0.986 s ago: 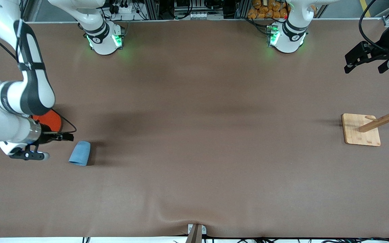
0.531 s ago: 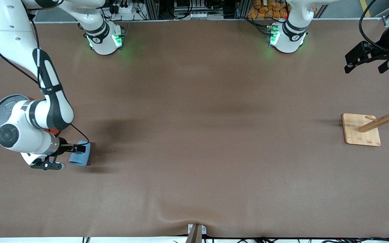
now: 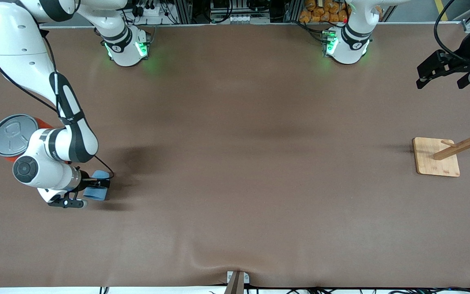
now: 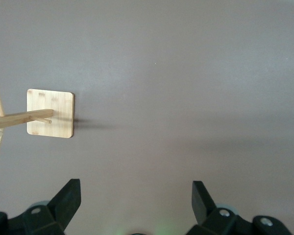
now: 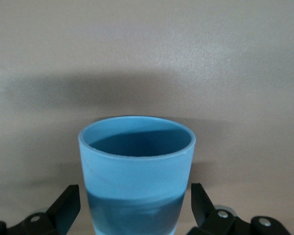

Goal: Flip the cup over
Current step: 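Lower the right gripper over the blue cup and close on it, then lift the cup with the right gripper and carry it to mid-table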

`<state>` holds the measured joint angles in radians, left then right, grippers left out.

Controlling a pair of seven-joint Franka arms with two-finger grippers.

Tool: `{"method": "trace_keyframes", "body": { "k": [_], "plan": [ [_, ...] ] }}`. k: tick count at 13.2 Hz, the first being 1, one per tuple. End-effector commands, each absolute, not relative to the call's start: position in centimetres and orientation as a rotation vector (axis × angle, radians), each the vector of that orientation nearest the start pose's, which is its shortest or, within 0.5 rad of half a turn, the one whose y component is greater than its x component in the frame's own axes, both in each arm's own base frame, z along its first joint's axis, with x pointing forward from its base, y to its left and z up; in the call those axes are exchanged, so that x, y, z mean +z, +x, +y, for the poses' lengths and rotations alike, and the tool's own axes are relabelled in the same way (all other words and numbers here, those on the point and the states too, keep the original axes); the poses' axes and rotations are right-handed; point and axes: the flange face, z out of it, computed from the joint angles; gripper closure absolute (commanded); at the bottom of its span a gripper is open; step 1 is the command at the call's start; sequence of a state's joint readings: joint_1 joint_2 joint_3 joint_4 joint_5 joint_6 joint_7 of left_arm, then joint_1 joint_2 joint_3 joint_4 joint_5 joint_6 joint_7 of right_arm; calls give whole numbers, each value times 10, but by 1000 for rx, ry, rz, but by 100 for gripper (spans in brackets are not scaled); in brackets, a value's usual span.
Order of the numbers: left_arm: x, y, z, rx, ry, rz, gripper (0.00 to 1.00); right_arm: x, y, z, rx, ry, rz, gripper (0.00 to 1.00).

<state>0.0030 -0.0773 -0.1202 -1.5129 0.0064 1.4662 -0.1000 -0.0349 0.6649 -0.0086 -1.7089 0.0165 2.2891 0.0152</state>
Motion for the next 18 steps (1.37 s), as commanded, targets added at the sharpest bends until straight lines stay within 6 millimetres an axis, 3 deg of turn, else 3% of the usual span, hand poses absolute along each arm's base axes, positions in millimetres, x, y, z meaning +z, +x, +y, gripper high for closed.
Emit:
{"method": "trace_keyframes", "body": {
  "k": [1, 2, 4, 7, 8, 11, 15, 16, 18],
  "plan": [
    [688, 514, -60, -46, -3119, 42, 0, 194, 663, -28, 130, -3132, 105, 25],
    [688, 514, -60, -46, -3119, 40, 0, 195, 664, -28, 127, -3134, 98, 44],
    [688, 514, -60, -46, -3118, 42, 0, 199, 665, -30, 118, -3133, 8, 58],
    [688, 514, -60, -46, -3119, 42, 0, 218, 670, -33, 75, -3112, -325, 61],
    [688, 514, -60, -44, -3118, 42, 0, 233, 673, -33, 39, -3100, -445, 61],
    [688, 514, -60, -46, -3119, 42, 0, 259, 677, -18, -22, -3030, -793, 60],
    [690, 514, -59, -50, -3121, 40, 0, 274, 679, 46, -83, -2838, -1233, 57],
    [694, 514, -59, -65, -3120, 39, 0, 276, 678, 69, -103, -2778, -1329, 56],
    [695, 514, -59, -70, -3121, 39, 0, 284, 671, 137, -141, -2639, -1535, 56]
  ]
}}
